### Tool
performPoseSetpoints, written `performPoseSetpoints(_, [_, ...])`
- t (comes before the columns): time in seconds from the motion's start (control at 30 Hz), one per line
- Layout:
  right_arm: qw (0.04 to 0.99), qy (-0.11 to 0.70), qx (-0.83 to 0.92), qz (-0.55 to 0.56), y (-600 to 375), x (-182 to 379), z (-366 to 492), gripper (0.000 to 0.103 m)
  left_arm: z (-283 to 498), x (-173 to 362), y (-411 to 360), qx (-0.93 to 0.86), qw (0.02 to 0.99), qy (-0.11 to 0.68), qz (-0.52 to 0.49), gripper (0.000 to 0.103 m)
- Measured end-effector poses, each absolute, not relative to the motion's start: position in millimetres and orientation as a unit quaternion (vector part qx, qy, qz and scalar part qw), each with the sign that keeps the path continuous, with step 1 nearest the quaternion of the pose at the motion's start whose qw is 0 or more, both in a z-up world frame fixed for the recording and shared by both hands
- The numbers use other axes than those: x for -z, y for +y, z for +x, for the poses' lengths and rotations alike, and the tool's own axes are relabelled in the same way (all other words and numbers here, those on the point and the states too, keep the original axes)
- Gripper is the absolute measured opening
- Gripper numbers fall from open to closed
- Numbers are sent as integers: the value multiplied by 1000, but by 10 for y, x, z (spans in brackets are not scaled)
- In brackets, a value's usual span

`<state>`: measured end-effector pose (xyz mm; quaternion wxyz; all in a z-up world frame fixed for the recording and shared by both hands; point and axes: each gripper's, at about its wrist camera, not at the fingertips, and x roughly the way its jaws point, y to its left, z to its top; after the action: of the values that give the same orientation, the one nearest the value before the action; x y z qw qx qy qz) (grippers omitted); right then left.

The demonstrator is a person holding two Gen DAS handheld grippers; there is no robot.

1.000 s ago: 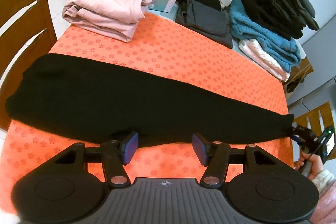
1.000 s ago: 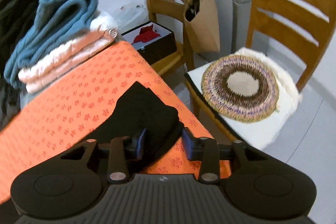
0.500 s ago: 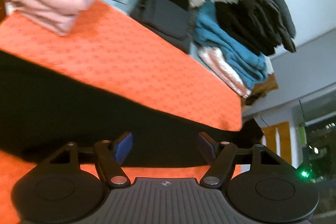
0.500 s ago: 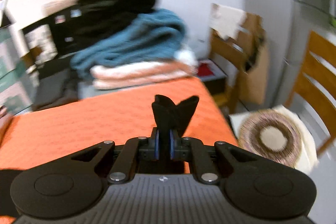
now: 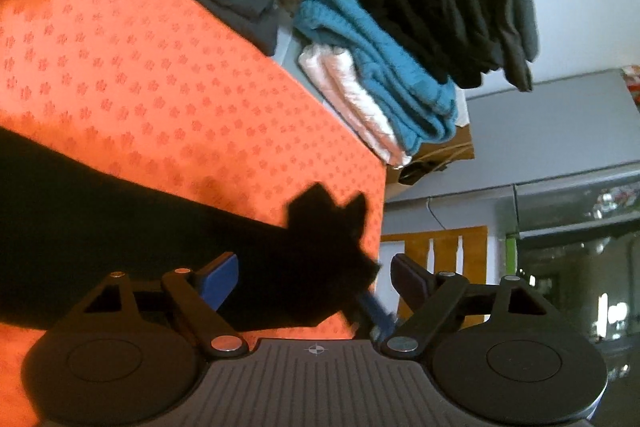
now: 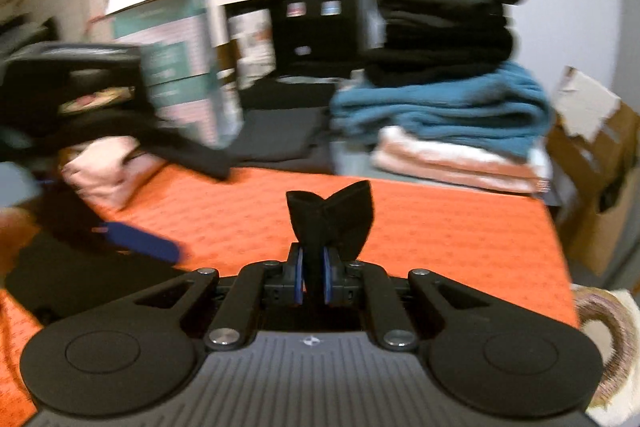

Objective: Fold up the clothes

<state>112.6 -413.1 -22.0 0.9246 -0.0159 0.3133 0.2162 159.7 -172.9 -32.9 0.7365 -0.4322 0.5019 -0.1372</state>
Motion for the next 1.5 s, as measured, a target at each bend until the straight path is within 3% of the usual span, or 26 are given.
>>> performPoseSetpoints(0.3, [895, 316, -309, -56, -3502, 195, 846, 11, 1553, 664, -1507, 82, 697, 524, -483, 85])
performPoseSetpoints(0.77, [866, 330, -356, -121, -2898, 153, 514, 12, 1285, 635, -1031, 78, 707, 506, -489, 83])
performPoseSetpoints(0.8, [864, 330, -360, -120, -2871, 149, 497, 12, 1256, 649, -978, 75, 705, 505, -492, 80])
performPoseSetpoints(0.93, [865, 340, -357, -97, -2913, 118, 454, 13, 1151, 661, -804, 77, 717, 497, -483, 22])
performPoseSetpoints(0.97, [865, 342, -357, -91, -2923, 110, 444, 14, 1124, 653, -756, 79, 724, 492, -477, 16])
performPoseSetpoints(1.07, [864, 349, -354, -74, -2955, 87, 412, 16, 1060, 632, -616, 88, 735, 481, -469, 15])
performPoseSetpoints(1.2, [864, 358, -351, -50, -2997, 56, 369, 27, 986, 608, -398, 97, 748, 474, -454, 14])
performPoseSetpoints(1.5, [872, 395, -289, -11, -3373, 147, 358, 31, 855, 796, 200, 105, 752, 473, -447, 14])
